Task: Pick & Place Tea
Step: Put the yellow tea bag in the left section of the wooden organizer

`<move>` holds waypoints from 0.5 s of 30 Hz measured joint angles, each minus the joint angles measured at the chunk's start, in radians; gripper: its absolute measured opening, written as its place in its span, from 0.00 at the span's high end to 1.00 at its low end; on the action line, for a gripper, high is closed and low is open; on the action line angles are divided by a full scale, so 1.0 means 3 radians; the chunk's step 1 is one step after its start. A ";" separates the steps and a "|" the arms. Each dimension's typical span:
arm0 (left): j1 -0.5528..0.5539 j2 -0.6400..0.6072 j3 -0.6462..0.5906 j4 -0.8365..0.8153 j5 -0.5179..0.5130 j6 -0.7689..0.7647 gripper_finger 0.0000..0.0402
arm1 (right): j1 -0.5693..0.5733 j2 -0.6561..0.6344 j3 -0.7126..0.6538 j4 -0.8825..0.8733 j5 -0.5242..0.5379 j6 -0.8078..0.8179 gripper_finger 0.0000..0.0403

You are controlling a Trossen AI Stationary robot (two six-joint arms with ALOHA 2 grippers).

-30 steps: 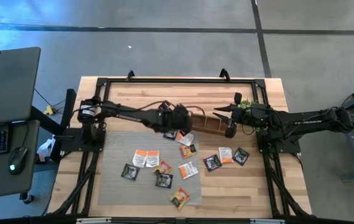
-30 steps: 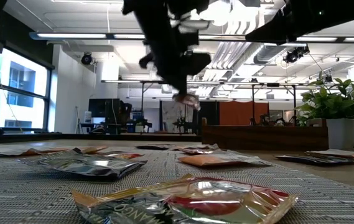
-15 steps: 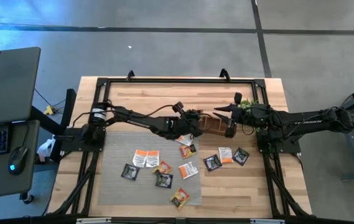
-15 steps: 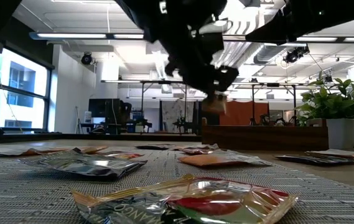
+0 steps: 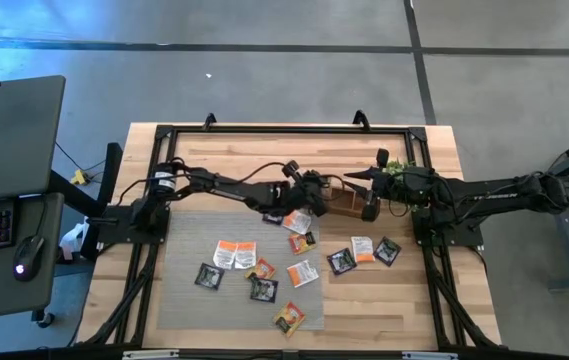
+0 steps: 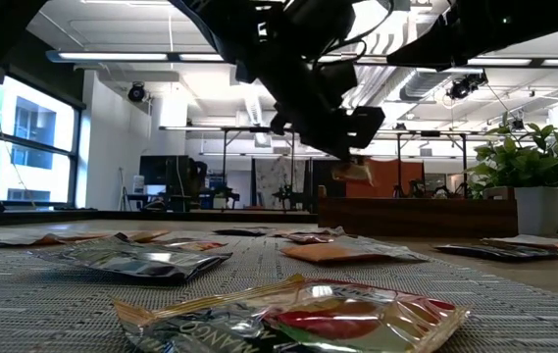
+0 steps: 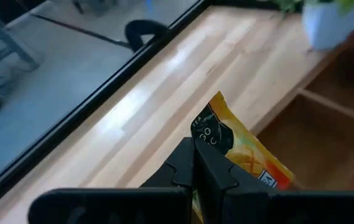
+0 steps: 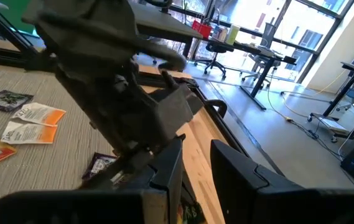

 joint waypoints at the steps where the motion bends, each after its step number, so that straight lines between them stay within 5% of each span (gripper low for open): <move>1: -0.0001 0.0000 0.0000 0.0014 0.0029 0.0000 1.00 | 0.0000 0.0000 0.0000 0.0001 0.0000 0.0000 0.80; 15: 0.0033 0.0227 -0.0011 -0.0042 -0.0064 0.0001 1.00 | 0.0000 0.0000 0.0000 0.0000 -0.0011 0.0000 0.80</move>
